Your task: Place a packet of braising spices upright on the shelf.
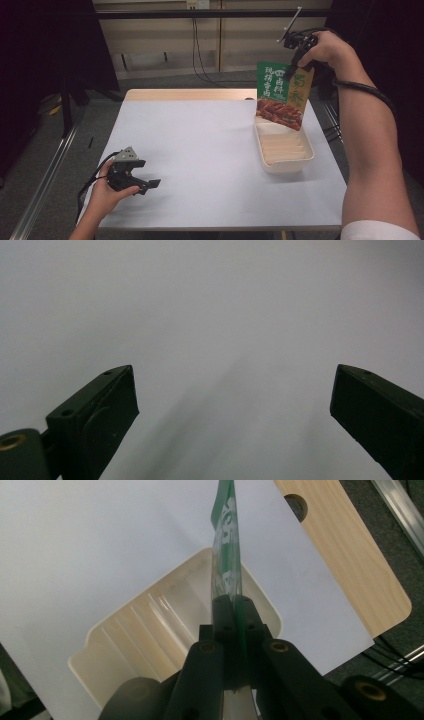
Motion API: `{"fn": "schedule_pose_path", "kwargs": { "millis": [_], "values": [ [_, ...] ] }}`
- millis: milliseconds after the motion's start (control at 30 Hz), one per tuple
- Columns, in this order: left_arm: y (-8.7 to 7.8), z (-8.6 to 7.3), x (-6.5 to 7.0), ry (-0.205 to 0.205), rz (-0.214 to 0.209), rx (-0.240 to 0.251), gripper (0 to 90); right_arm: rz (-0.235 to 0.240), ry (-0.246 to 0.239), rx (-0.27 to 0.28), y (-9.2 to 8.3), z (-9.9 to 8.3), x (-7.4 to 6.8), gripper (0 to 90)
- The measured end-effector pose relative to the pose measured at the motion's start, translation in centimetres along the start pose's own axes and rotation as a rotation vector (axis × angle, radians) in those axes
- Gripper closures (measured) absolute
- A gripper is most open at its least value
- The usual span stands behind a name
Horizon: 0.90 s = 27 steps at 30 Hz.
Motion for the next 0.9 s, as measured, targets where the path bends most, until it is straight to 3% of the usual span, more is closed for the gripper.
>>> {"fn": "schedule_pose_path", "kwargs": {
  "millis": [267, 500, 633, 667, 833, 900],
  "values": [
    [-0.2, 0.0, 0.1, 0.001, 0.0, 0.003, 4.9, 0.023, -0.007, -0.012, 1.6, -0.7, -0.1, 90.0],
    [-0.2, 0.2, 0.2, 0.014, 0.009, 0.003, 4.9, 0.033, 0.016, -0.019, 2.5, -1.6, -0.6, 90.0],
    [-0.1, 0.2, 0.5, 0.015, 0.002, 0.0, 4.9, 0.045, 0.056, -0.014, 3.0, -1.9, -1.0, 89.6],
    [0.0, 0.2, 0.6, 0.014, 0.001, -0.002, 4.9, 0.047, 0.048, -0.004, 3.2, -1.9, -0.9, 89.6],
    [-0.2, 0.3, 0.7, 0.02, -0.002, -0.001, 4.9, 0.037, 0.104, 0.016, 2.9, -2.1, -1.1, 87.1],
    [-0.2, 0.3, 0.7, 0.021, -0.001, 0.0, 4.9, 0.032, 0.104, 0.01, 2.8, -2.2, -1.1, 86.5]
  ]
}}
Point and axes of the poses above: each handheld gripper's, and its own axes: y roughly forward along the jaws, z roughly out of its top, x roughly to its right, the point moved 9 cm from there along y, roughly forward along the jaws, and after that the axes turned 4 degrees about -y, right-handed, at the moved point
